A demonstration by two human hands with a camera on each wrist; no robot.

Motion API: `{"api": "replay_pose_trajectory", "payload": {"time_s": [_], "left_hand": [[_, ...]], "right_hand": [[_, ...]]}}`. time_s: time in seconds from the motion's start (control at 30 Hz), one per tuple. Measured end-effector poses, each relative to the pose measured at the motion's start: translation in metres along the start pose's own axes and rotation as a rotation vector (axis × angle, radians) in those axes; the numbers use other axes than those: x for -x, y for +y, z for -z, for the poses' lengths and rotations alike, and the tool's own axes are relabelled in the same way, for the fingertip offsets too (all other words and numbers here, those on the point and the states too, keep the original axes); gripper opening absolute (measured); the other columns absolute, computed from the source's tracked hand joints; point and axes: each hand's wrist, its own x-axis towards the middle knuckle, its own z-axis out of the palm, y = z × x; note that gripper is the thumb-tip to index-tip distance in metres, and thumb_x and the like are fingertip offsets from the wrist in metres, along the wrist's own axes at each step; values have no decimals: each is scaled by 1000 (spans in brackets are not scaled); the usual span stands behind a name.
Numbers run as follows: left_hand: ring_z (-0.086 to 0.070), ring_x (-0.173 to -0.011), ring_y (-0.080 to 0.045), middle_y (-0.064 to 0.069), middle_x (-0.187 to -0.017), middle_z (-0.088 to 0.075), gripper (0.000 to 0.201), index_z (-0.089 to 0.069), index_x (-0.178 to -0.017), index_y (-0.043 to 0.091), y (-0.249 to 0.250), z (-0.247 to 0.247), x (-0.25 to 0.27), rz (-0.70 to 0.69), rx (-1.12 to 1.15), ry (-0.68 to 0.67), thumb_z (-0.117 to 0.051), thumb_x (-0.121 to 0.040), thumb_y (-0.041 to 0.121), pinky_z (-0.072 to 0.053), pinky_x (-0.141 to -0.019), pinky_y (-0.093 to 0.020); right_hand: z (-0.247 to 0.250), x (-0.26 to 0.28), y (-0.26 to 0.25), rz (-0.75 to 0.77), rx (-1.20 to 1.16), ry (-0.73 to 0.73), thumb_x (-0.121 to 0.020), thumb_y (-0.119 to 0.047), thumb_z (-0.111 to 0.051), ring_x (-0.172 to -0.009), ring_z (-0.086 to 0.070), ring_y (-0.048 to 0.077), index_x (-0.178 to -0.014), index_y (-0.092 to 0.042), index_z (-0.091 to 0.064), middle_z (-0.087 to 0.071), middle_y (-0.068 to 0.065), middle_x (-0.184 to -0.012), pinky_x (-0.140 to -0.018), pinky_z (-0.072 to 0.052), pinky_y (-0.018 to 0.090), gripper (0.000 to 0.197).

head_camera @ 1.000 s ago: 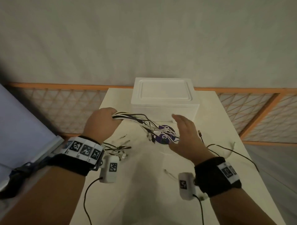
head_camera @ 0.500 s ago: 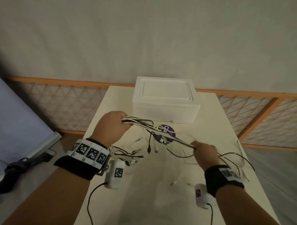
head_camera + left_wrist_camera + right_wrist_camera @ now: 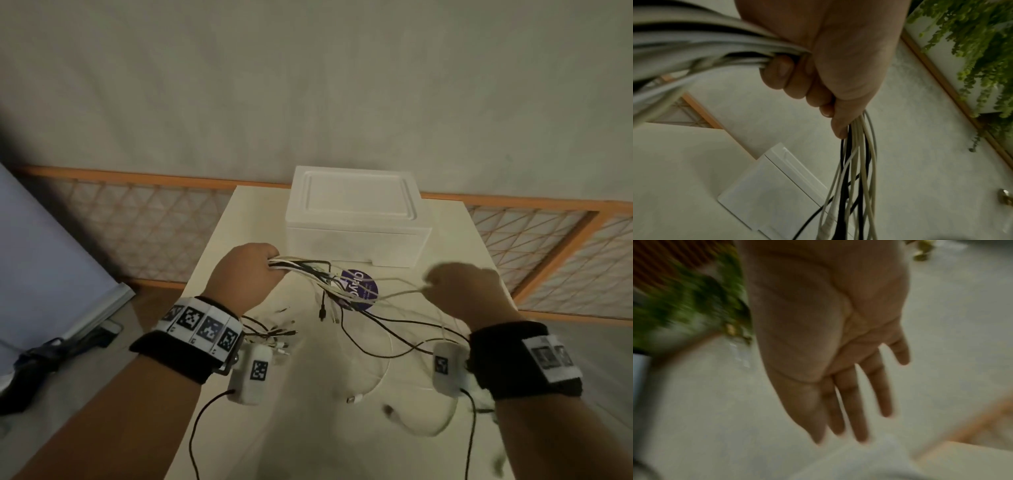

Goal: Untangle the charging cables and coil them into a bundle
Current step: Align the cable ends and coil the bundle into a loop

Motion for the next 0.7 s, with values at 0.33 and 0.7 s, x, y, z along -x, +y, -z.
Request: {"api": "replay_pose_trajectory", "payload": {"time_s": [0.33, 0.7], "left_hand": [[-64, -81, -24, -10, -87, -68, 17, -64, -101, 3, 31, -15, 7, -240, 133, -128, -59, -85, 5, -48, -72, -33], [-48, -82, -8, 8, -93, -47, 63, -41, -98, 25, -1, -5, 17, 4, 346, 0, -87, -58, 42, -42, -69, -24]], "right_hand": [[20, 14, -152, 583, -383, -200, -81, -14, -60, -116, -53, 20, -149, -16, -18, -54, 4, -131, -93, -43, 27, 80], [4, -3, -153, 485, -306, -29, -88, -15, -45, -76, -57, 25, -87, -6, -60, -62, 8, -80, -66, -45, 36, 18]]}}
